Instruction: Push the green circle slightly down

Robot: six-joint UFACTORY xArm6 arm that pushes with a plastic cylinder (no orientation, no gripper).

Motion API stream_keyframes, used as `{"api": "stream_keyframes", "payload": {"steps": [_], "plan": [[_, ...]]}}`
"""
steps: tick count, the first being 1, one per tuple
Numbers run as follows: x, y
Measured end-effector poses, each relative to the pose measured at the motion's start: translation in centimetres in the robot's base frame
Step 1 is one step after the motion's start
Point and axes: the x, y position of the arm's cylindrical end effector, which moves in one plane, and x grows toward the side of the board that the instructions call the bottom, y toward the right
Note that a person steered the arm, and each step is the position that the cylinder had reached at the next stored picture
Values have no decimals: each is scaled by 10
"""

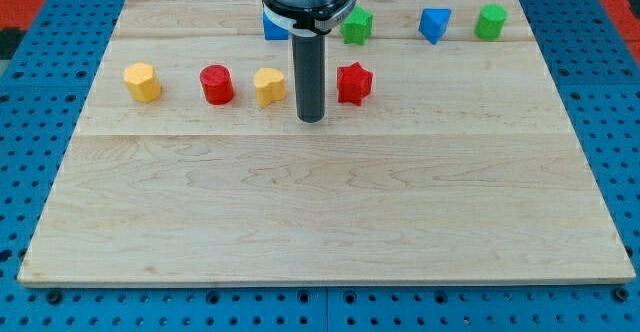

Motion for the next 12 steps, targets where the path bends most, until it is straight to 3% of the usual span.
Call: {"api": "stream_keyframes", "payload": {"steps": [2, 3, 5, 6, 7, 10, 12], "plan": [[5, 71], [-14, 159], [-99, 287], [-162, 314], [-204, 267], [-86, 247], [-102, 184]]}}
